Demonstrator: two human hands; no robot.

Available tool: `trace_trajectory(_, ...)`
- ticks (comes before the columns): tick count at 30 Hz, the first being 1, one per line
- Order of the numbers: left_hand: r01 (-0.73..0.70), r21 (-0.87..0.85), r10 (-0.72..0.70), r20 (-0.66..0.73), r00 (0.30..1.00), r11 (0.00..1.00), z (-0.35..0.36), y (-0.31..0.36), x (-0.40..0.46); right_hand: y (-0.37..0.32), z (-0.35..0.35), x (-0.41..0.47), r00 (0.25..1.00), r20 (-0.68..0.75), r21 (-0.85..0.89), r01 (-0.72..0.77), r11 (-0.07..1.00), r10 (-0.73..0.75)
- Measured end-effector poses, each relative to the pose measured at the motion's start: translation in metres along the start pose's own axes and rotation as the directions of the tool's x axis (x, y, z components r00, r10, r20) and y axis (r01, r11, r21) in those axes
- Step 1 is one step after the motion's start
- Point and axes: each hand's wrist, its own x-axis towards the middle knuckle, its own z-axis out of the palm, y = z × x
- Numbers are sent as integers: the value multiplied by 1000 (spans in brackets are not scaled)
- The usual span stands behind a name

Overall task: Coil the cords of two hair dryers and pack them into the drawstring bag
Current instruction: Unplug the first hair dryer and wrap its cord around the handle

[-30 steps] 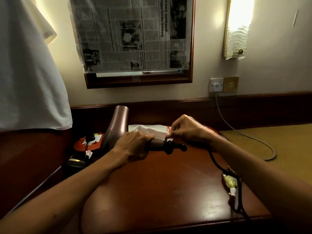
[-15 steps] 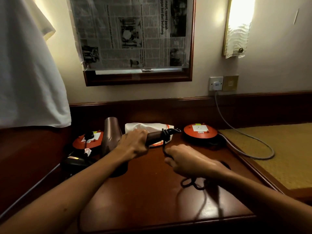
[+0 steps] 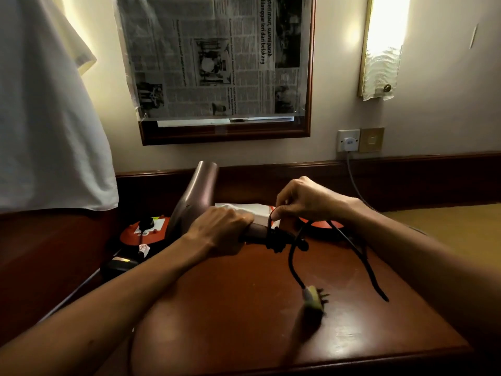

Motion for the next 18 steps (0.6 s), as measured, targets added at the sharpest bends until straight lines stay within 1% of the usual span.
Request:
trace_trajectory(2, -44, 3, 44, -41, 998, 999, -5, -5, 3, 8, 8, -3, 997, 15, 52, 71, 996, -72)
trace_trajectory(4, -70, 9, 70, -84, 994, 998, -8, -12, 5, 15, 15, -8, 985, -52, 28, 163, 986, -162)
trace_trajectory(6, -83, 49, 88, -118, 989, 995, -11, -20, 5, 20, 25, -13, 953, -125, -97, 265, 959, -276)
trace_trajectory(8, -113, 92, 125, -143, 982, 989, -13, -24, 6, 29, 37, -14, 910, -157, -254, 339, 906, -385)
trace_trajectory(10, -141, 116, 159, -162, 974, 983, -15, -24, 7, 37, 45, -11, 905, -179, -338, 311, 888, -385)
trace_trajectory(11, -142, 103, 159, -173, 972, 984, -16, -23, 8, 36, 47, -10, 903, -212, -318, 297, 900, -373)
trace_trajectory(12, -128, 65, 138, -184, 973, 990, -18, -21, 9, 33, 50, -6, 900, -253, -234, 299, 925, -355)
trace_trajectory(13, -97, 5, 96, -197, 976, 995, -21, -19, 10, 24, 52, -5, 901, -308, -80, 296, 952, -306)
trace_trajectory(14, -49, -71, 33, -210, 977, 996, -24, -17, 12, 14, 57, -3, 914, -356, 138, 256, 957, -193)
trace_trajectory(15, 13, -152, -47, -220, 974, 988, -27, -14, 14, 5, 64, -4, 937, -344, 314, 168, 934, -53)
trace_trajectory(16, 86, -223, -138, -225, 965, 971, -30, -12, 18, 1, 73, -5, 953, -298, 428, 76, 900, 61)
trace_trajectory(17, 164, -268, -227, -225, 948, 949, -34, -12, 21, 0, 83, -8, 965, -235, 440, 0, 898, 115)
trace_trajectory(18, 242, -281, -307, -217, 927, 929, -37, -12, 24, -2, 92, -15, 979, -157, 424, -51, 904, 128)
